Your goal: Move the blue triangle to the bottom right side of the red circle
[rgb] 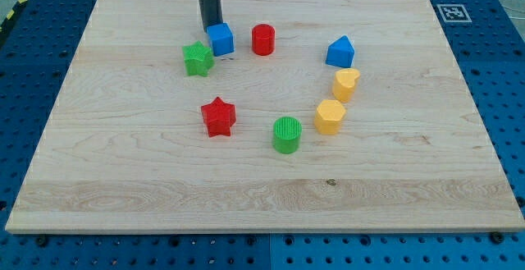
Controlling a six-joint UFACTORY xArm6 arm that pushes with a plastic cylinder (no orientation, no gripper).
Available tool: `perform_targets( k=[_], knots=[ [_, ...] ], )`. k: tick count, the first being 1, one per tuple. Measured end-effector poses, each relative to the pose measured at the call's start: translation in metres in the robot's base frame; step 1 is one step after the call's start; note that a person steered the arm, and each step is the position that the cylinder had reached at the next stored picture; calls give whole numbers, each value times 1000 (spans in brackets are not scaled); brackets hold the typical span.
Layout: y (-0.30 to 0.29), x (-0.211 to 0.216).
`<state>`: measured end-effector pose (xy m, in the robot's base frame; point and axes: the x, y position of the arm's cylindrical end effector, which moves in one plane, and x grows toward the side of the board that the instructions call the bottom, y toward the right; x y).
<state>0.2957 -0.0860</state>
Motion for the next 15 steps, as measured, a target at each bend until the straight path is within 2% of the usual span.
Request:
perform_targets(
  k=[1, 2, 3, 5, 7, 8, 9, 10, 11, 15],
  knots=[
    [0, 4],
    [0, -10],
    [8, -56],
    [92, -64],
    [178, -2],
    [211, -3],
    [232, 13],
    [233, 39],
    [229, 46],
    [167, 41]
  ],
)
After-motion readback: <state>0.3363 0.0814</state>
